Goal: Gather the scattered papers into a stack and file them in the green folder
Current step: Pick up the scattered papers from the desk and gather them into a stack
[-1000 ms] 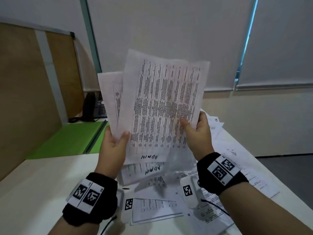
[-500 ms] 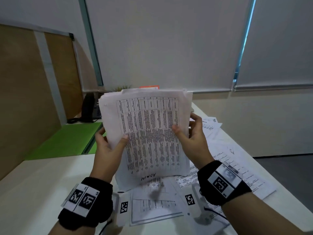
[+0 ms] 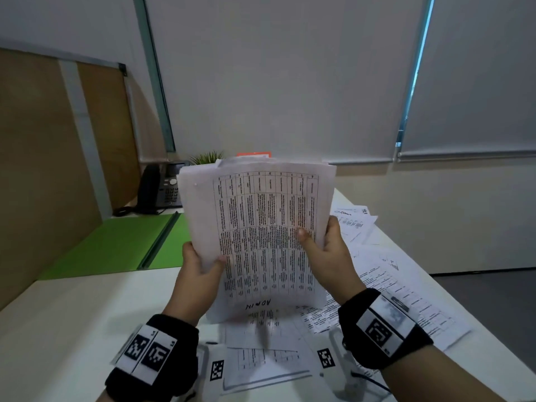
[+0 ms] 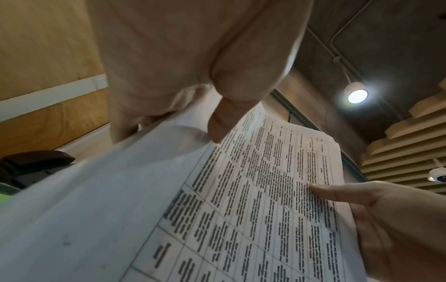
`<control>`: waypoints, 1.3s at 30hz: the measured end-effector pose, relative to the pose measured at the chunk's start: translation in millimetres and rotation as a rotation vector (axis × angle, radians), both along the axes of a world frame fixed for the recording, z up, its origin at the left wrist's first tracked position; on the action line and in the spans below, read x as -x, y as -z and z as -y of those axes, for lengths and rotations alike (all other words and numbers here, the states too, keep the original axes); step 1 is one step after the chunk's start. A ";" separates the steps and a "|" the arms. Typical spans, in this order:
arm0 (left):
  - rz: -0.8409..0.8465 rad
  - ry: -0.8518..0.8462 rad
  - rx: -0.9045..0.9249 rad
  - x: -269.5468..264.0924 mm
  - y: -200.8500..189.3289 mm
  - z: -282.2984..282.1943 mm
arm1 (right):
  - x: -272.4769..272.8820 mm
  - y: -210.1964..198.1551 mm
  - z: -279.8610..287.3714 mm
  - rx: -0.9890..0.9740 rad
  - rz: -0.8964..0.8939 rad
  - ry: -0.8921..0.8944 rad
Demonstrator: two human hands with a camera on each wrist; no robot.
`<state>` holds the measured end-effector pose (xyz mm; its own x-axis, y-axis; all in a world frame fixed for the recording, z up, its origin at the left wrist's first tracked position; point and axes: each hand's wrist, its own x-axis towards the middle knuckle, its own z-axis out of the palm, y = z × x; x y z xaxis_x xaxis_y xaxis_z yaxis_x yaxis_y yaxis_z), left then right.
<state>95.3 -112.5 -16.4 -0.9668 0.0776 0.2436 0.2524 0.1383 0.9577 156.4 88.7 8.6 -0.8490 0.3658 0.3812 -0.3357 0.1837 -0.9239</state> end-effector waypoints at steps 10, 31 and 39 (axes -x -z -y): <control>0.056 -0.009 -0.034 2.4 2.0 0.0 | -1.8 6.5 0.2 -0.040 0.128 -0.027; -0.092 -0.024 -0.106 -2.2 -8.8 -18.0 | -31.2 -0.2 -104.8 -0.555 0.874 0.092; -0.102 -0.067 -0.181 10.0 -9.7 -25.8 | -30.4 11.1 -164.2 -0.797 1.211 0.302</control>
<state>85.3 -86.6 -6.7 -0.9379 -0.0402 0.3445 0.3453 -0.0139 0.9384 186.8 252.9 -2.6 -0.7208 0.6216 -0.3067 0.6899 0.6858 -0.2317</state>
